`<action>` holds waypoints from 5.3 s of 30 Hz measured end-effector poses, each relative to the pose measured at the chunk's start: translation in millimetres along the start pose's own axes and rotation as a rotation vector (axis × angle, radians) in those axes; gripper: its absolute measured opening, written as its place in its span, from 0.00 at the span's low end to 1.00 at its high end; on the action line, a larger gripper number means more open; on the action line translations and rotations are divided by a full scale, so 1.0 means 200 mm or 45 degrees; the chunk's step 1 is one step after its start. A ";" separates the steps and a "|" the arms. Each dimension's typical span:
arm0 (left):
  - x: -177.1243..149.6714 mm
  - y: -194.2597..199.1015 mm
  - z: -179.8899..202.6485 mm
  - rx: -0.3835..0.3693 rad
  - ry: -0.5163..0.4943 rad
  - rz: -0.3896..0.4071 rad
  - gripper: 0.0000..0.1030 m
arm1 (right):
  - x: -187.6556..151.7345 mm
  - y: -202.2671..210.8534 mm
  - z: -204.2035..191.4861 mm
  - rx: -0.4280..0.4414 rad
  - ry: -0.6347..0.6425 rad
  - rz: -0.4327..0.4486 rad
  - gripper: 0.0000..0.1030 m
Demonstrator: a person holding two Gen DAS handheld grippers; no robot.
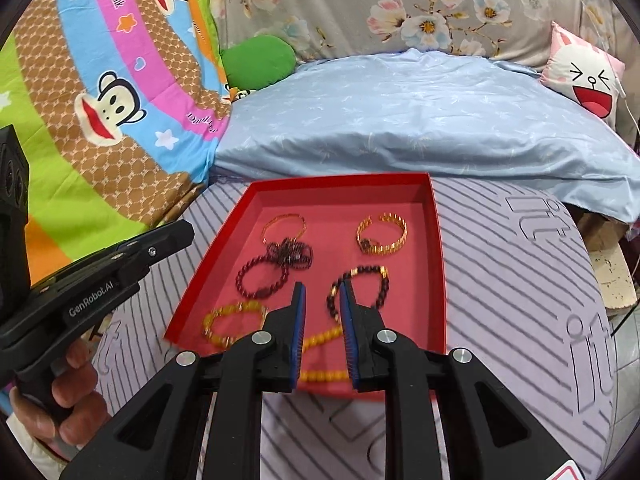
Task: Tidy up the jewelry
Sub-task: 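Carry the garnet strand and gold ring into the red tray and open both tools, then withdraw both tools from the tray toward the gold hoop earring, then close the right tool on the gold hoop earring and lift it, then carry the gold hoop earring into the red tray and open the right tool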
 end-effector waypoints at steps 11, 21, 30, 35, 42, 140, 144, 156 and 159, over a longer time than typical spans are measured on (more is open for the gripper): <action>-0.23 0.13 -0.03 0.029 0.004 -0.050 0.11 | -0.22 0.13 -0.07 -0.024 0.016 -0.009 0.18; -0.43 0.17 -0.04 0.075 0.005 -0.113 0.11 | -0.44 0.18 -0.11 -0.038 0.009 -0.043 0.24; -0.62 0.20 -0.05 0.116 0.003 -0.147 0.26 | -0.64 0.17 -0.12 -0.060 -0.015 -0.099 0.25; -0.76 0.24 -0.06 0.131 -0.018 -0.156 0.38 | -0.75 0.14 -0.10 -0.076 -0.043 -0.149 0.26; -0.89 0.26 -0.08 0.152 -0.043 -0.169 0.43 | -0.81 0.10 -0.09 -0.081 -0.050 -0.177 0.26; -0.07 -0.53 0.12 0.158 -0.132 -0.134 0.20 | 0.09 -0.47 0.13 -0.133 0.000 -0.035 0.17; -0.07 -0.52 0.12 0.175 -0.127 -0.129 0.29 | 0.09 -0.46 0.13 -0.139 0.000 -0.028 0.22; -0.06 -0.38 0.16 0.188 -0.149 -0.074 0.30 | 0.08 -0.30 0.09 -0.164 0.004 0.027 0.24; -0.07 -0.30 0.17 0.190 -0.151 -0.054 0.31 | 0.06 -0.22 0.07 -0.178 0.014 0.050 0.25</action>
Point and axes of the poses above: each gripper's, at about its wrist camera, not at the fingertips, and y roughly against the way its jaws point, z to its right, x to its top, the point moved 2 cm from there along -y, roughly the way its jaws point, and after that the axes turned 8 degrees about x, right-handed, at the moved point
